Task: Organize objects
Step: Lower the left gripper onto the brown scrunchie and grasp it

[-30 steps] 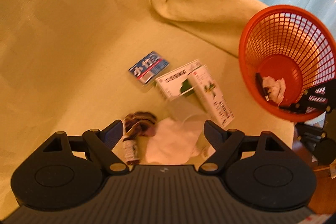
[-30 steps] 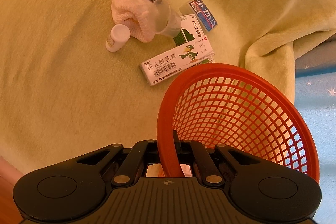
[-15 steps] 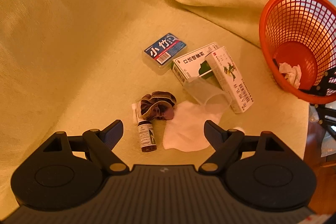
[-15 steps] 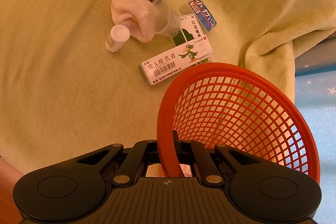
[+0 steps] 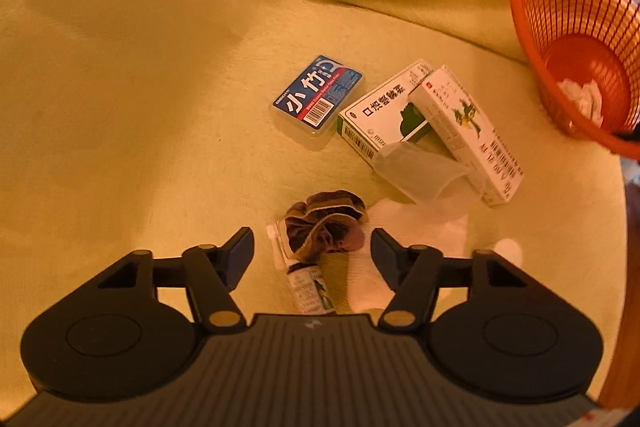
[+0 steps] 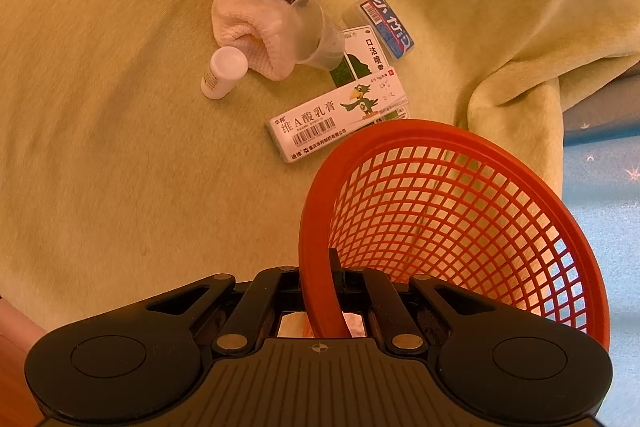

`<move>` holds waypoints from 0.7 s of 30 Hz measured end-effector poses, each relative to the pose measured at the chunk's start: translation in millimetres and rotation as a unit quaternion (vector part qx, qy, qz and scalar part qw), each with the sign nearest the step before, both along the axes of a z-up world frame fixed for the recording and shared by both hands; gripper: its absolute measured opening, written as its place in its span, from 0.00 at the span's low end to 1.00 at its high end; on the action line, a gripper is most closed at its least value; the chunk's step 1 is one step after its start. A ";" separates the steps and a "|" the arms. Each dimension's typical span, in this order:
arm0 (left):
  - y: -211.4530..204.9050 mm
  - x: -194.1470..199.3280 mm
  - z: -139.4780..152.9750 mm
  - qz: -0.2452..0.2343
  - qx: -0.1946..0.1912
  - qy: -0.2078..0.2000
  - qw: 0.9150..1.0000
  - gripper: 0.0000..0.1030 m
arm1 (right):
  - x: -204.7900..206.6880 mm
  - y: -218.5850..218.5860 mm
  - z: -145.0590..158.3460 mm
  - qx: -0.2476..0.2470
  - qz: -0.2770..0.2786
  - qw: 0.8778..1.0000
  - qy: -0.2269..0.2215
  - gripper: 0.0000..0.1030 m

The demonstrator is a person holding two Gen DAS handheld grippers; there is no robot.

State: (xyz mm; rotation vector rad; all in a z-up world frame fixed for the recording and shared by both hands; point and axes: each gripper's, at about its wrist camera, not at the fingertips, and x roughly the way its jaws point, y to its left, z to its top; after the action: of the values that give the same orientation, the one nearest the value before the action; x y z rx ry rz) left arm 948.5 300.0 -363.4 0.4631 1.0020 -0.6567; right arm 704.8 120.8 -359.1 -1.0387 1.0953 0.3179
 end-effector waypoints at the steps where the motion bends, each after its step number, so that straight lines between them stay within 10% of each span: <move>1: -1.8 0.8 -2.3 -0.010 0.004 -0.002 1.000 0.53 | 0.3 0.0 -0.4 0.000 0.000 1.000 0.000 0.00; 10: -14.6 2.4 -23.4 -0.075 0.034 -0.012 0.997 0.27 | 0.3 0.8 -1.0 0.002 -0.002 1.000 0.000 0.00; 21: -10.8 3.6 -14.3 -0.043 0.010 0.014 0.999 0.01 | 3.2 0.5 0.1 0.001 -0.002 1.000 0.004 0.00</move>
State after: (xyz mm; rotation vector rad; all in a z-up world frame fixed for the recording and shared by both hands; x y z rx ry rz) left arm 952.0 289.2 -377.7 0.5173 1.0199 -0.7328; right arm 708.0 121.3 -359.0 -1.0347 1.1033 0.3194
